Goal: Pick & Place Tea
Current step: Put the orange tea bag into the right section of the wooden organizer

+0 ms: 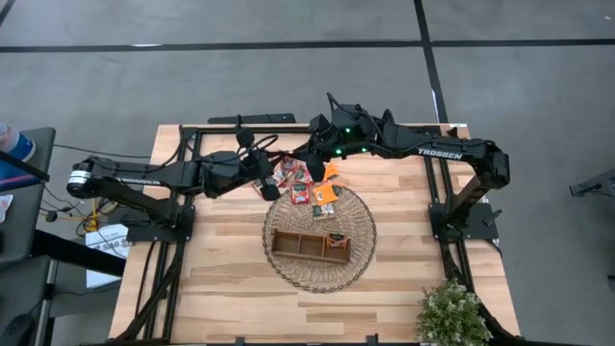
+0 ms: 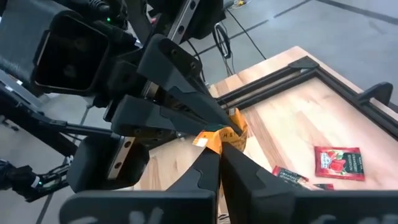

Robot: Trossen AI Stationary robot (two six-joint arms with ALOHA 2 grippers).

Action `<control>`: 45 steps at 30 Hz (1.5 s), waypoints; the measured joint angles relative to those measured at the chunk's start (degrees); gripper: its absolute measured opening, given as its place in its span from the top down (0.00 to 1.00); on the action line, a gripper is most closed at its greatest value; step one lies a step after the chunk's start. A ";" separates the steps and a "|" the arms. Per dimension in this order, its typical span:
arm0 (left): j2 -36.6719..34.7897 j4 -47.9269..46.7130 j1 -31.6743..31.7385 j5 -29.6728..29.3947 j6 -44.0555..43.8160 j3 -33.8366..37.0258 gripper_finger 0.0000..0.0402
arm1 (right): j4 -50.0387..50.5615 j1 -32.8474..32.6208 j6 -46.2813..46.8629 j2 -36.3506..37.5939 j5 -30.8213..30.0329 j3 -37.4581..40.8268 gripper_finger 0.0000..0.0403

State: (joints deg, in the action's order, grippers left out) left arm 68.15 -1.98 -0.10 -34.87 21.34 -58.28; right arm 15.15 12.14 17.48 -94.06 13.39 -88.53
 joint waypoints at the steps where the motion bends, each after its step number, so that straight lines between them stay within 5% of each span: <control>1: -0.03 -0.02 0.00 -0.08 0.00 0.00 0.99 | 0.25 0.01 -0.31 0.00 -0.02 0.00 1.00; 7: -2.26 0.05 0.00 -0.82 -1.96 0.09 0.90 | 1.10 0.71 -1.01 0.00 0.20 -0.02 1.00; 14: -6.45 -0.32 0.00 -0.90 -9.37 0.07 0.67 | 1.12 0.41 -3.03 0.00 0.38 -0.02 1.00; 20: -10.12 -5.65 0.99 11.73 -25.53 0.01 0.53 | 1.16 -0.39 -7.74 0.33 -1.04 -0.02 1.00; 24: -10.76 -9.63 2.26 15.57 -32.49 0.00 0.51 | 1.12 -0.52 -8.96 0.33 -1.29 -0.02 1.00; 41: -8.54 -10.75 3.69 14.73 -32.70 0.00 0.50 | 0.88 -2.35 -10.48 0.33 1.66 -0.02 1.00; 45: -8.54 -10.75 3.93 20.14 -32.83 0.00 0.51 | 0.84 -2.40 -10.50 0.33 1.64 -0.02 1.00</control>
State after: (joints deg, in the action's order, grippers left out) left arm 59.61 -12.73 3.84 -14.73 -11.49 -58.28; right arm 15.99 9.74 6.98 -93.73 15.03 -88.55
